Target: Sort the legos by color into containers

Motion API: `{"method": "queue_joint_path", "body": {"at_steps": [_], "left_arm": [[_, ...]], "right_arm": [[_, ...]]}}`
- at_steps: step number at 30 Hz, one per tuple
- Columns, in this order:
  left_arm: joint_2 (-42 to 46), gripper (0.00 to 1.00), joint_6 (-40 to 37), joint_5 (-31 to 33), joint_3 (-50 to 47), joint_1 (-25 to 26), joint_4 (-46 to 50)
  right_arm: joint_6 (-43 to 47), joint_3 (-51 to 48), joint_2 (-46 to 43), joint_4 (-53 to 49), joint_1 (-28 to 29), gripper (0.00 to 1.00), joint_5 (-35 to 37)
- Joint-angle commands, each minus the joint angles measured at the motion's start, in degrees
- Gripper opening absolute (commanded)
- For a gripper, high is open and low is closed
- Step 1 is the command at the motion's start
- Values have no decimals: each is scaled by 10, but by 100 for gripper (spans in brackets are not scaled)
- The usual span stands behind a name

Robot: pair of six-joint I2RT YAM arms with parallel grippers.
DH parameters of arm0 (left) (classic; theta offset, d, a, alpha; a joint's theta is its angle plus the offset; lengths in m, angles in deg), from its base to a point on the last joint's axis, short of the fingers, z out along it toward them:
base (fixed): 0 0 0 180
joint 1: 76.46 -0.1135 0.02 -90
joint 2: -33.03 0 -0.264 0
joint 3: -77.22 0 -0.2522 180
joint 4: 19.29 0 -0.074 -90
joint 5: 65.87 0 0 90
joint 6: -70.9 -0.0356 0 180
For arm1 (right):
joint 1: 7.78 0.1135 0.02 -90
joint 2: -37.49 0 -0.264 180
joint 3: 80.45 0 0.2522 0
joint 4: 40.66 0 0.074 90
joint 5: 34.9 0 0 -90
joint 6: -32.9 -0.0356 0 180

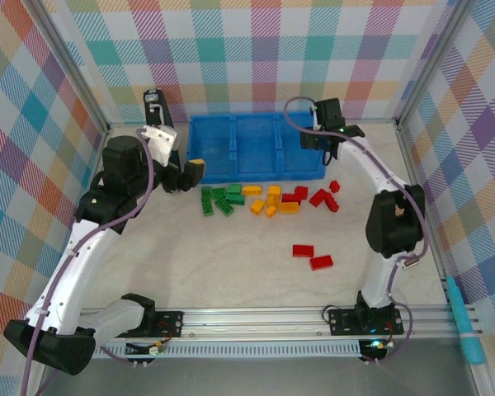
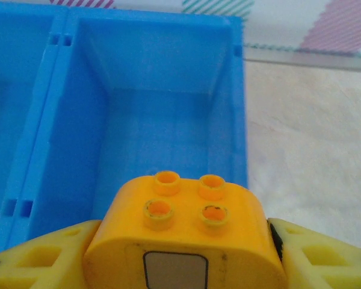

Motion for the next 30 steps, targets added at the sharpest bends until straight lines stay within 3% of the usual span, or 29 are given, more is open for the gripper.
{"method": "queue_joint_path", "body": {"at_steps": [1, 11, 16, 30], "left_arm": [[9, 100, -11, 6, 5, 3, 7], [-7, 100, -9, 8, 7, 3, 8], [-12, 100, -10, 10, 6, 3, 8], [-16, 100, -10, 1, 9, 3, 12]], "right_arm": [[68, 44, 42, 30, 4, 50, -10], [84, 105, 142, -28, 19, 51, -7], [84, 98, 162, -33, 29, 57, -2], [82, 115, 94, -82, 36, 79, -23]]}}
